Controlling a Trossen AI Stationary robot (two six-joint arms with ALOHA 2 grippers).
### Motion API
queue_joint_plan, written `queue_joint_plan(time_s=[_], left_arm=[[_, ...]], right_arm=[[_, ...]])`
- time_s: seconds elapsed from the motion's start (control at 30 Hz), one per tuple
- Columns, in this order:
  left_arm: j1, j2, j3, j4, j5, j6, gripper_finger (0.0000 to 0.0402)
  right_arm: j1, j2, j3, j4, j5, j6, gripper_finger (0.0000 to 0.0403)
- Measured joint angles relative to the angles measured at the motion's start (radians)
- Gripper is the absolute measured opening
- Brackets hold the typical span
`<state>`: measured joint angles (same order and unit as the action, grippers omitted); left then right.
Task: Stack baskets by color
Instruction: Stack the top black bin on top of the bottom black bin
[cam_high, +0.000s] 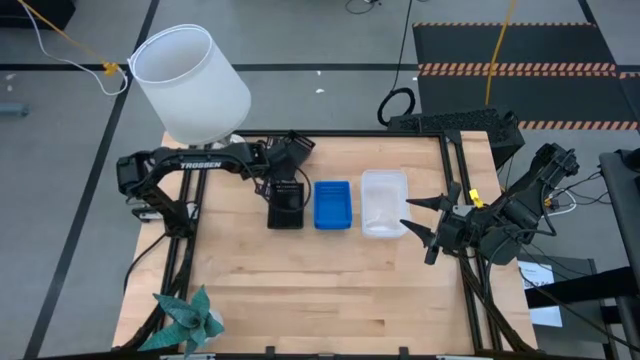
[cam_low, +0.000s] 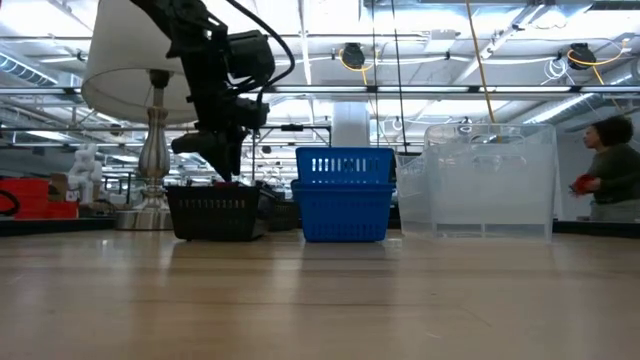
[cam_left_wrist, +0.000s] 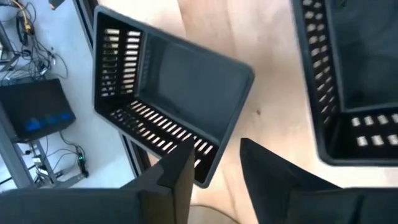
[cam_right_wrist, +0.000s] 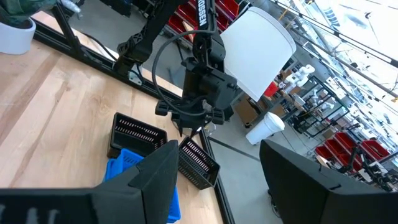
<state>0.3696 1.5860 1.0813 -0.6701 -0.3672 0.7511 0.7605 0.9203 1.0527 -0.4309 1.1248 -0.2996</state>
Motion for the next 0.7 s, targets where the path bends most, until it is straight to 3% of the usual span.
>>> queue_joint_plan(time_s=[0.17, 0.7], left_arm=[[0.012, 0.0, 0.0, 0.002, 0.001, 0.037, 0.0154], [0.027, 0.021, -0.001, -0.014, 0.027, 0.089, 0.0157]], right_arm=[[0.0, 0.0, 0.0, 0.0, 0.0, 0.0, 0.0219], [0.0, 0.0, 0.0, 0.0, 0.0, 0.0, 0.0219]])
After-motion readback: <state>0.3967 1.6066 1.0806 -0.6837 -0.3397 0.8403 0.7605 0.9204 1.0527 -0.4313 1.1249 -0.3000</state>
